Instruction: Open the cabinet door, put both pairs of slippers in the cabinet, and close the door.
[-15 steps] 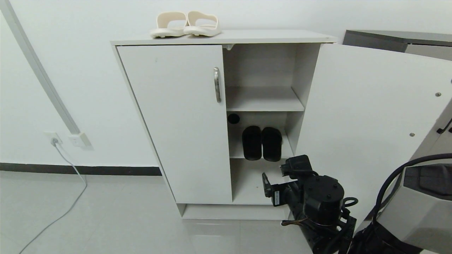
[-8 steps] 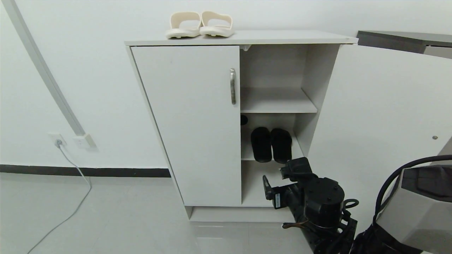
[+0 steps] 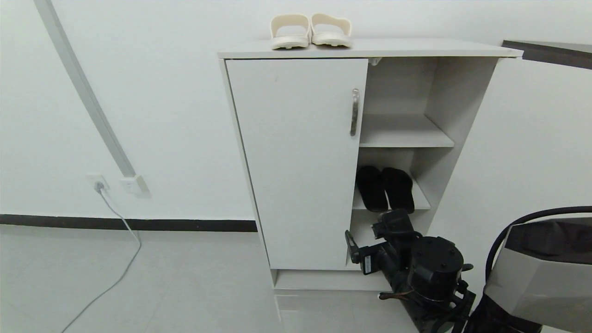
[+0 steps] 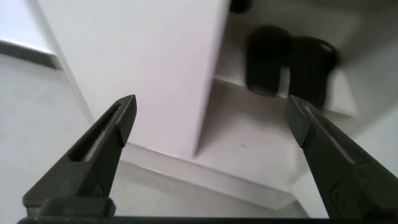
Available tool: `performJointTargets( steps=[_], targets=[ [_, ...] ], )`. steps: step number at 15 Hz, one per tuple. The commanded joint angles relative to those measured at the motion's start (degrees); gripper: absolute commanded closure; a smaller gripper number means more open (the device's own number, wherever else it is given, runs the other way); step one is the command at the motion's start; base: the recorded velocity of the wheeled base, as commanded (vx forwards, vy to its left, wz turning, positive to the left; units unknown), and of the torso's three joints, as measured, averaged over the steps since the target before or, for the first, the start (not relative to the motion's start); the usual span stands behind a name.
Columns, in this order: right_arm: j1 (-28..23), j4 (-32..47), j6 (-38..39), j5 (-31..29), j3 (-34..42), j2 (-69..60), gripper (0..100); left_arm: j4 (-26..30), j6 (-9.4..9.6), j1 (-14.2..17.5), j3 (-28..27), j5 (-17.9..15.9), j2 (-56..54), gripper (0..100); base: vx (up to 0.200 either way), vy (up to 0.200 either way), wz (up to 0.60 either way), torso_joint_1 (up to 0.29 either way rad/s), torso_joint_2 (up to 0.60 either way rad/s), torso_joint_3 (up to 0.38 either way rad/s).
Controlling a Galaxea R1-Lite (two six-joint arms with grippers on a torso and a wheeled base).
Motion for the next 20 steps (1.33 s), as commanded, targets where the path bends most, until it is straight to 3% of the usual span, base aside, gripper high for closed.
performJointTargets(
  steps=[1, 20],
  targets=[
    [-0.23, 0.17, 0.09, 0.65, 0.61, 0.74, 0, 0.0, -0.02, 0.04, 0.01, -0.02, 0.07, 100, 0.0, 0.2, 0.0, -0.002, 0.0, 0.002],
    [-1.02, -0.09, -0.08, 0.82, -0.1, 2.67, 0, 0.0, -0.02, 0.04, 0.01, -0.02, 0.07, 100, 0.0, 0.011, 0.0, 0.0, 0.0, 0.0]
  ],
)
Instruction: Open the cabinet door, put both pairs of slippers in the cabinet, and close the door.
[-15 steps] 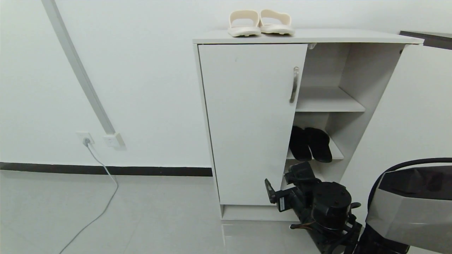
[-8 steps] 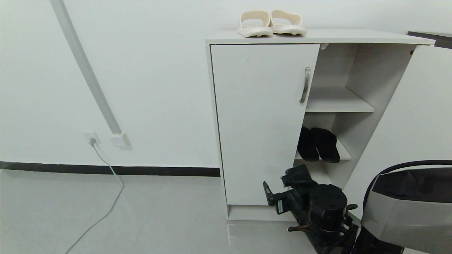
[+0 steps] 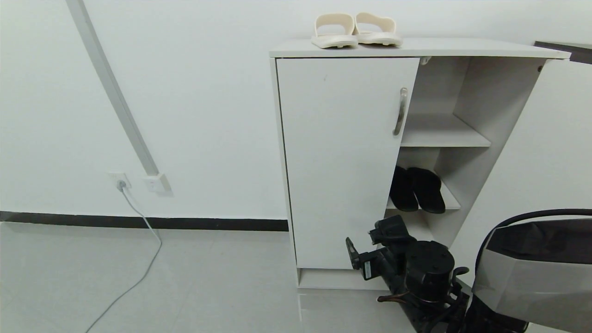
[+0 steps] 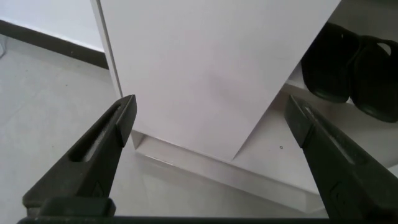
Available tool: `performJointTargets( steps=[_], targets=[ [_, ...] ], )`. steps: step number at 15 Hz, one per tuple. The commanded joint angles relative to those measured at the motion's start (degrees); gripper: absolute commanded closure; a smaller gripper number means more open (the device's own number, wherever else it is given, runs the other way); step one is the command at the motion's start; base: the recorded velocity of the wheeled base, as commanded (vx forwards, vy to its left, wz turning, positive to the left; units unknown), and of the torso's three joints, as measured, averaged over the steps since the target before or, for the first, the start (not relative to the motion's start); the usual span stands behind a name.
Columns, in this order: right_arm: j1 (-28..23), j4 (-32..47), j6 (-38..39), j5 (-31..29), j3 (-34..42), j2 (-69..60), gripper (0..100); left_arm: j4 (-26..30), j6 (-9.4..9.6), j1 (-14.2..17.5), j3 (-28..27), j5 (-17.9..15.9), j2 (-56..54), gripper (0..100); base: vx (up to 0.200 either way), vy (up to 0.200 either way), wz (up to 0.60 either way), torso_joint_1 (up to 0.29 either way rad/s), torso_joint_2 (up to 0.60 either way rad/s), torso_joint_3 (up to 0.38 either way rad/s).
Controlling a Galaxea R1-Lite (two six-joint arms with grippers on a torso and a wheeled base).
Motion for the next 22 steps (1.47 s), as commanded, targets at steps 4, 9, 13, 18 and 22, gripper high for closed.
performJointTargets(
  steps=[4, 9, 13, 18, 22],
  targets=[
    [0.01, -0.06, 0.0, 0.06, 0.08, -0.15, 0, 0.02, -0.01, 0.02, 0.01, 0.0, 0.07, 100, 0.0, 0.0, 0.0, -0.001, -0.09, -0.091],
    [0.01, -0.06, -0.08, 0.06, -0.19, -1.29, 0, 0.02, -0.01, 0.02, 0.01, 0.0, 0.07, 100, 0.0, 0.0, 0.0, 0.031, -0.38, -0.357],
    [-0.17, -0.06, 0.0, 0.06, -0.01, -1.2, 0, 0.02, -0.01, 0.02, 0.01, 0.0, 0.07, 100, 0.0, 0.0, 0.0, 0.106, -0.47, -0.345],
    [-0.17, -0.06, 0.0, 0.23, -0.01, -0.76, 0, 0.02, -0.01, 0.02, 0.01, 0.0, 0.07, 100, 0.0, 0.0, 0.0, 0.148, -0.47, -0.326],
    [-0.17, -0.06, 0.0, 0.23, -0.1, -0.41, 0, 0.02, -0.01, 0.02, 0.01, 0.0, 0.07, 100, 0.0, 0.0, 0.0, 0.178, -0.49, -0.314]
  ],
)
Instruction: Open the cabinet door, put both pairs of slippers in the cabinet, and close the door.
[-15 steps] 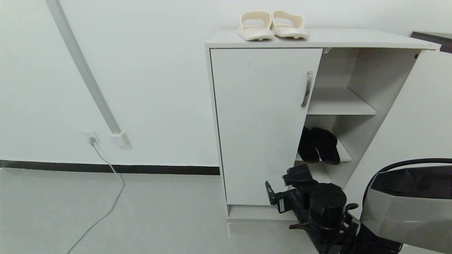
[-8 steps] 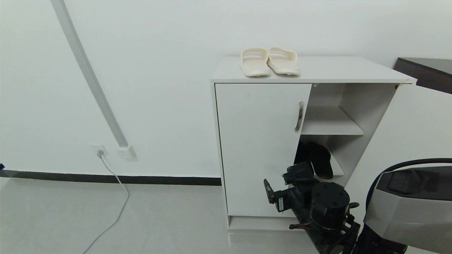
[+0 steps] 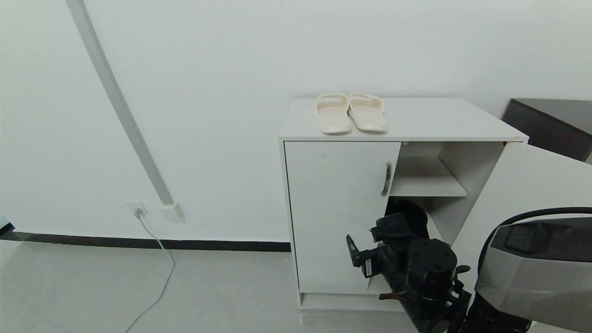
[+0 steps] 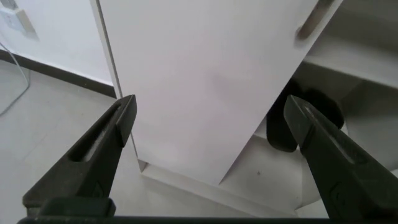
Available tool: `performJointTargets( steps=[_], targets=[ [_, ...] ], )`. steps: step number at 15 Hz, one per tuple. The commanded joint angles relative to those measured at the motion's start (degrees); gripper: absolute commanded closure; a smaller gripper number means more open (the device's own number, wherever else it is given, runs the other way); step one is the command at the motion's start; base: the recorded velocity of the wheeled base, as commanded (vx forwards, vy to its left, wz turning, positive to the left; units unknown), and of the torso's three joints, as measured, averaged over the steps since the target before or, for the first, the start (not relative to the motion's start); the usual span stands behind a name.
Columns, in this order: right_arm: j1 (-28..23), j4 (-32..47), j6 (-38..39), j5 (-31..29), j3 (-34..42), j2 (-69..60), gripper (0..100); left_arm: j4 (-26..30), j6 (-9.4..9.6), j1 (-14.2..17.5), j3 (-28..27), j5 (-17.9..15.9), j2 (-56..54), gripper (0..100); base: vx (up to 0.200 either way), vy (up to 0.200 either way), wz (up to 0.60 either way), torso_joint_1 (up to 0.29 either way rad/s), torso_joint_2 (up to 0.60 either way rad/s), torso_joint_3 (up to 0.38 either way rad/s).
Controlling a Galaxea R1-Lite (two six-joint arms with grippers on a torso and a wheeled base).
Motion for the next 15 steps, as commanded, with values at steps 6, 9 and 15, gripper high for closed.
performJointTargets(
  steps=[6, 9, 15],
  targets=[
    [-0.41, -0.06, -0.03, 0.78, -0.01, 0.3, 0, 0.0, 0.01, 0.04, 0.01, -0.02, 0.07, 100, 0.0, 0.0, 0.0, 0.207, -0.51, -0.312],
    [-0.5, -0.06, -0.03, 1.22, -0.01, 0.65, 0, 0.0, 0.01, 0.04, 0.01, -0.02, 0.07, 100, 0.0, 0.0, 0.0, 0.24, -0.55, -0.321],
    [-1.91, 7.24, -0.82, 4.47, -5.73, -4.36, 0, 0.0, 0.01, 0.04, 0.01, -0.02, 0.07, 100, 0.0, 0.0, 0.0, 0.258, -0.58, -0.326]
  ],
)
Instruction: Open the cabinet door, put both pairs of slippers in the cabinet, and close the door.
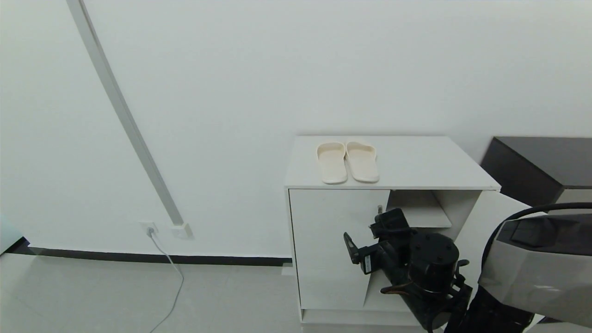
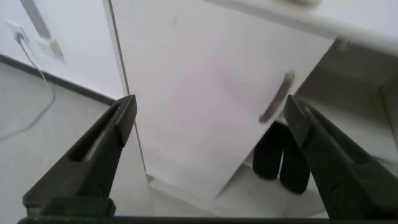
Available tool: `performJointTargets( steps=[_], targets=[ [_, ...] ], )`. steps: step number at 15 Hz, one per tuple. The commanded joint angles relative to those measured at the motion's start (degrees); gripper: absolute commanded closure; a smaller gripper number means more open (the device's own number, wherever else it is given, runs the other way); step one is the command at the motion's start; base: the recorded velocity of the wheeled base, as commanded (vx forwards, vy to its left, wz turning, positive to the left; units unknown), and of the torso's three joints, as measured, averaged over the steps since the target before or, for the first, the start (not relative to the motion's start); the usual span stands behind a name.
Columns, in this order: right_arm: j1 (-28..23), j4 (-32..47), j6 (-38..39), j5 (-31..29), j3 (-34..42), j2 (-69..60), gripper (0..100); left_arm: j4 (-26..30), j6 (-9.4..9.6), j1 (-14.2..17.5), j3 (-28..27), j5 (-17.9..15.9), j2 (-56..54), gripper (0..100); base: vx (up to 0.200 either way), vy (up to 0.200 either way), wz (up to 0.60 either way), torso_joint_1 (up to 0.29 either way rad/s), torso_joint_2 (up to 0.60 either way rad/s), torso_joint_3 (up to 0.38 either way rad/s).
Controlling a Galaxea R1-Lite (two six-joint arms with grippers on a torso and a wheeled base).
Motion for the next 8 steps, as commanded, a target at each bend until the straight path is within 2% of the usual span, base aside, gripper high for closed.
performJointTargets(
  steps=[1, 4, 6, 8],
  targets=[
    [-0.59, 15.17, 2.64, -0.19, -7.36, -7.53, 0, 0.02, -0.01, 0.02, 0.01, -0.02, 0.07, 100, 0.0, 0.0, 0.0, 0.207, -0.45, -0.251],
    [0.02, 44.35, 14.33, -2.82, -19.58, -15.26, 0, 0.02, 0.17, 0.02, 0.01, -0.02, 0.07, 100, 0.0, 0.0, 0.0, 0.055, -0.12, -0.06],
    [0.02, 50.15, 18.98, -8.27, -25.47, -14.82, 0, 0.02, 0.17, 0.02, 0.01, -0.02, 0.07, 100, 0.0, 0.0, 0.0, 0.0, 0.0, 0.0],
    [-0.06, 49.8, 19.42, -9.5, -25.91, -13.77, 0, 0.02, 0.17, 0.02, 0.01, -0.02, 0.07, 100, 0.0, 0.0, 0.0, 0.0, 0.0, 0.0]
  ],
)
